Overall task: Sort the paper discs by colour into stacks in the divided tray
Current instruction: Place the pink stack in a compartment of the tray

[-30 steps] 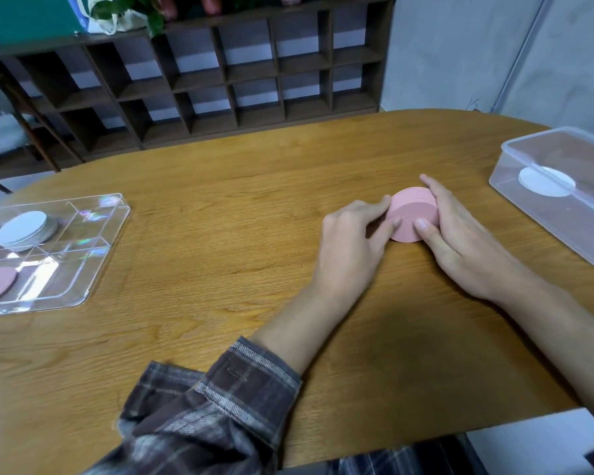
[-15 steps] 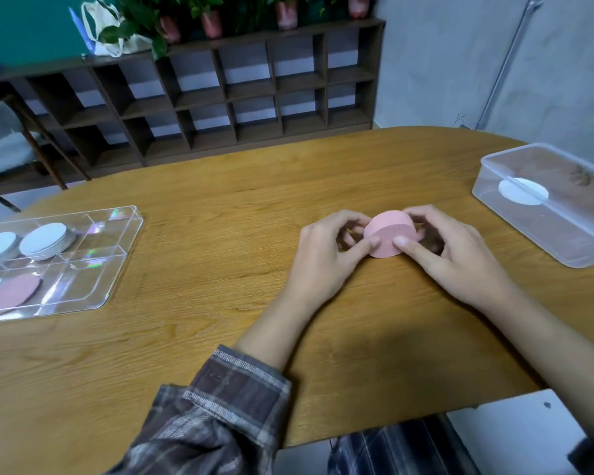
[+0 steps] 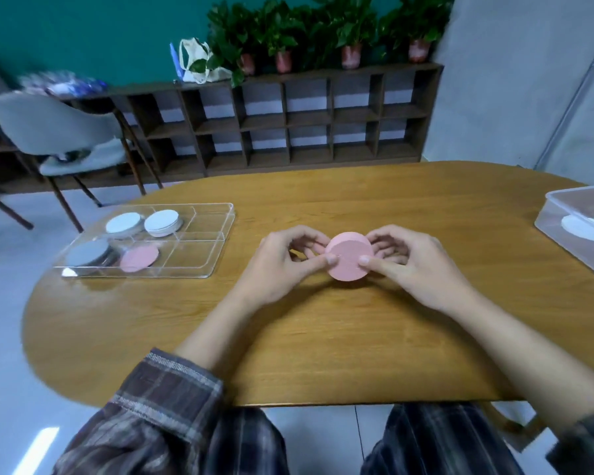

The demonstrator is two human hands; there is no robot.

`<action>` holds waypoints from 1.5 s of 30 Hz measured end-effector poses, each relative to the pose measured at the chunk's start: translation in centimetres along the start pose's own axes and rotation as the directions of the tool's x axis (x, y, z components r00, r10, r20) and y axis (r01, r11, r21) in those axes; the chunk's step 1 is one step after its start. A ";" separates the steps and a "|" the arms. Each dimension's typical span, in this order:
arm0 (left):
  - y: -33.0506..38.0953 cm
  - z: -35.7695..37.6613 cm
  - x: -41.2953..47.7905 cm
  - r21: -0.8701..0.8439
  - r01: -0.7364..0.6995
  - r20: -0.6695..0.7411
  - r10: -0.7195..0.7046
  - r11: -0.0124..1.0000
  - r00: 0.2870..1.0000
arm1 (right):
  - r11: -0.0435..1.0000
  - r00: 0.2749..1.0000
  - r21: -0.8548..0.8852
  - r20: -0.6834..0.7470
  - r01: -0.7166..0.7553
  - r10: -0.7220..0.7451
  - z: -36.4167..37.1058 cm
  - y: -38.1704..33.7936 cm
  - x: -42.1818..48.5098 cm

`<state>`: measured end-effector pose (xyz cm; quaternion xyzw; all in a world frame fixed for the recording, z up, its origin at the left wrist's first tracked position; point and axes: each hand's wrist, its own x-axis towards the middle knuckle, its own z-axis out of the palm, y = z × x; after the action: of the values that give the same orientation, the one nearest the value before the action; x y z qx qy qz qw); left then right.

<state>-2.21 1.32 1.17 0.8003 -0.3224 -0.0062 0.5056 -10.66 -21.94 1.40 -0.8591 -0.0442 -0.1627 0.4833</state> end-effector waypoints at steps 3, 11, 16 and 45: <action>-0.9 -4.6 -1.6 -0.013 0.021 -0.015 -0.021 1.000 1.000 | 0.999 0.996 -0.010 0.081 0.047 -0.046 3.5 -2.3 1.9; -3.8 -15.3 -5.8 -0.047 0.146 -0.168 -0.152 0.988 0.974 | 0.990 0.972 -0.037 0.200 0.135 -0.125 13.6 -7.9 7.9; -5.7 -21.2 -6.7 -0.033 0.249 -0.247 -0.249 0.968 0.937 | 0.987 0.960 -0.050 0.243 0.154 -0.137 19.8 -10.4 12.0; -14.4 -27.0 -6.2 0.511 0.517 -0.483 -0.268 0.687 0.833 | 0.938 0.923 -0.331 0.384 0.103 0.034 33.6 -10.7 18.8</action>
<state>9.31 30.34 0.72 0.9577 -0.0218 0.1416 0.2497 12.51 10.60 0.07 -0.9445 -0.1241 -0.0053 0.3040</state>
